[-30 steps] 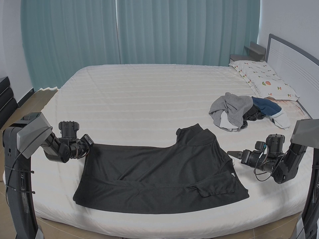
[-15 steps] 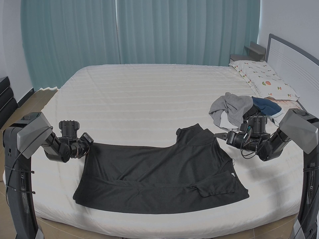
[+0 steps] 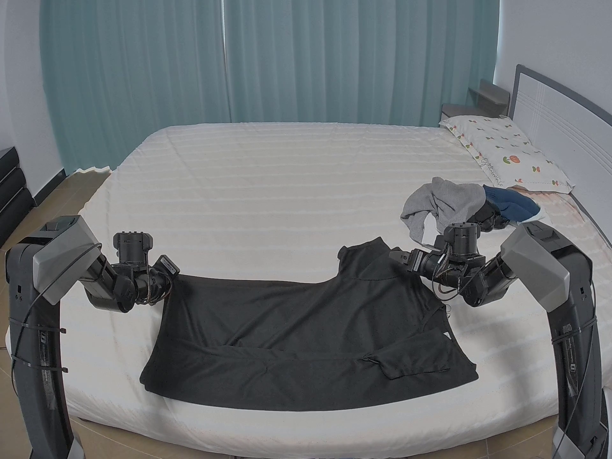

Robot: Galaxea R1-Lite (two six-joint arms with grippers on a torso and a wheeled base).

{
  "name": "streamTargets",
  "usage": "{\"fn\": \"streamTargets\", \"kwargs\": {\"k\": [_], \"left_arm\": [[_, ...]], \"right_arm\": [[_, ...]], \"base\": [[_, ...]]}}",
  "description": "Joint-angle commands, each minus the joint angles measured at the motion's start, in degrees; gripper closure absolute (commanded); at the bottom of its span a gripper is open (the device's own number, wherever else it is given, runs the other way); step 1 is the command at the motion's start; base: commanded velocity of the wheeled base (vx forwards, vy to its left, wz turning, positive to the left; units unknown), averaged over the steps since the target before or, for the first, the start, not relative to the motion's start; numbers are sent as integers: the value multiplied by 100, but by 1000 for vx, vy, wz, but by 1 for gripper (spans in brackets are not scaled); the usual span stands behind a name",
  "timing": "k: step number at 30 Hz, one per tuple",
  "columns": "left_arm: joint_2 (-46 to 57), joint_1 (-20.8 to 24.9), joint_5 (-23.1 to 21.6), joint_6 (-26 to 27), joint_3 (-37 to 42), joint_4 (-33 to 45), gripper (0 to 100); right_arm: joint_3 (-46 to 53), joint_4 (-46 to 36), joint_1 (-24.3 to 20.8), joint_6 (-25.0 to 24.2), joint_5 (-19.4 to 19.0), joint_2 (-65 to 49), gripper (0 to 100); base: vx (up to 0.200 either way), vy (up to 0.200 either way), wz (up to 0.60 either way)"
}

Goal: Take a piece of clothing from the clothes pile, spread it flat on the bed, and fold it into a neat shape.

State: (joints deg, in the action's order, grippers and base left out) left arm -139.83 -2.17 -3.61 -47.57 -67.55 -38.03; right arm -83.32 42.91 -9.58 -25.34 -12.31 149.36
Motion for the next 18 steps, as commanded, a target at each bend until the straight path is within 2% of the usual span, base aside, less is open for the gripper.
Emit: {"fn": "streamTargets", "kwargs": {"k": [1, 10, 11, 18], "left_arm": [[-1, -3, 0, 2, 14, -2, 100], [-18, -12, 9, 2, -30, 7, 100], [-18, -12, 9, 2, -30, 7, 100], [17, -12, 18, 2, -22, 7, 100]], "right_arm": [[-246, 33, 0, -14, 71, 296, 0], [-140, 77, 53, -6, 71, 190, 0], [-140, 77, 53, -6, 71, 190, 100], [299, 165, 62, -14, -96, -170, 100]], "base": [[0, 0, 0], [0, 0, 0], [0, 0, 0], [0, 0, 0]]}}
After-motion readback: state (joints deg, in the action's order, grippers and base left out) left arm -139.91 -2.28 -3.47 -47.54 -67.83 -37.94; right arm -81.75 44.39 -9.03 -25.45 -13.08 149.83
